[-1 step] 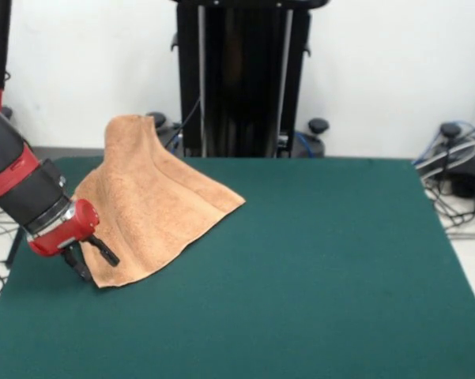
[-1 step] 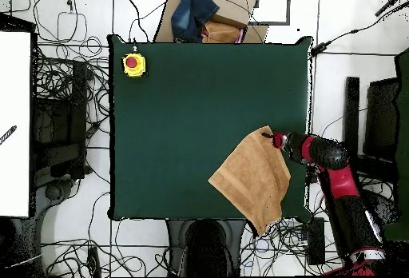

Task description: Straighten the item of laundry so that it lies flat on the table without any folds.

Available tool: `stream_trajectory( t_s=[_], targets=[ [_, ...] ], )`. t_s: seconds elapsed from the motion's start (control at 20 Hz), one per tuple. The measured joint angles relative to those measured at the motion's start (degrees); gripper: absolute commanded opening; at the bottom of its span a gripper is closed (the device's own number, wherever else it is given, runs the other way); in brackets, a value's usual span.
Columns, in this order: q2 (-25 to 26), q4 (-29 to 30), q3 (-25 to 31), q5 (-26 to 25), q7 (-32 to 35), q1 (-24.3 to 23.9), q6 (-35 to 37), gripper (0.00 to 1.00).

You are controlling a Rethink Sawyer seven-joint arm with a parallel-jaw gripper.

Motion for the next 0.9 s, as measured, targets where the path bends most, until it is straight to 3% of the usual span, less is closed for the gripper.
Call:
stream_trajectory(
  t_s=[0.9],
  targets=[
    [2.58,0.56,1.54,2.87,-0.55,-0.98,-0.06,1.0]
  ],
)
